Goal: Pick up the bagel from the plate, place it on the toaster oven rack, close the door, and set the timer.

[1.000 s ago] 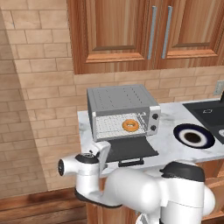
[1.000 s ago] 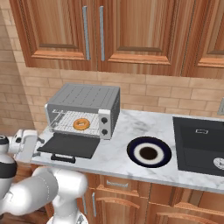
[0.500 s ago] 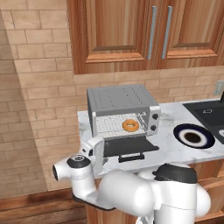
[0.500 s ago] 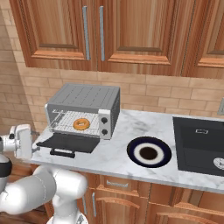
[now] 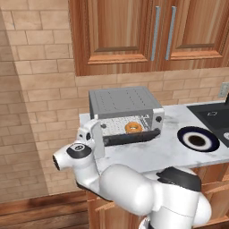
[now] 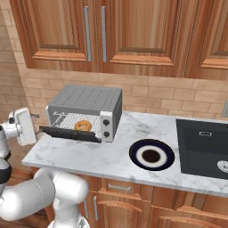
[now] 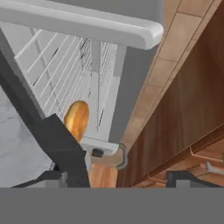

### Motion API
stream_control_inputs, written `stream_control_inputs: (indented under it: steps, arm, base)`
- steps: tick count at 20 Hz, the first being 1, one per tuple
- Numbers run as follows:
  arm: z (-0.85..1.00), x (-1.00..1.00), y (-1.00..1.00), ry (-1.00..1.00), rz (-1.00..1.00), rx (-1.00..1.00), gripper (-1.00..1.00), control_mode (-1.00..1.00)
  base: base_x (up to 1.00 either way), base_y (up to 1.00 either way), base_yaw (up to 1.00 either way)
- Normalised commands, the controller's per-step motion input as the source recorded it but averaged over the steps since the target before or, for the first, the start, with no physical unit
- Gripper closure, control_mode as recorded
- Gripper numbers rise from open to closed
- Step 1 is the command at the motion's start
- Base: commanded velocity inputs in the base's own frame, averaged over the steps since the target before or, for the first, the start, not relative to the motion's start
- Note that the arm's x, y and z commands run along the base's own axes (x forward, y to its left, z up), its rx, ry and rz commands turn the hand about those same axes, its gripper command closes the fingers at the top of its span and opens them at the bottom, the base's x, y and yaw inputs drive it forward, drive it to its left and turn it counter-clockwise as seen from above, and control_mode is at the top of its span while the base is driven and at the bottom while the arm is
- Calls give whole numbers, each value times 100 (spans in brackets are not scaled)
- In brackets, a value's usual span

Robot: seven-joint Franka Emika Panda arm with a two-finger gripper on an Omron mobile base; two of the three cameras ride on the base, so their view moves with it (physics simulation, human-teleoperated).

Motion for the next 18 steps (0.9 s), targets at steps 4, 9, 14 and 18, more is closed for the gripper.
stream_control_inputs:
  steps: [4, 9, 14, 18]
  arm:
    - [24, 79, 0, 0, 22, -11, -100, -100]
    - [13, 74, 0, 0, 23, -11, -100, -100]
    - [1, 69, 0, 0, 21, -11, -100, -100]
    - [20, 36, 0, 0, 17, -11, -100, -100]
  base:
    - [0, 0, 0]
    - [0, 0, 0]
    - [0, 0, 0]
    - [0, 0, 0]
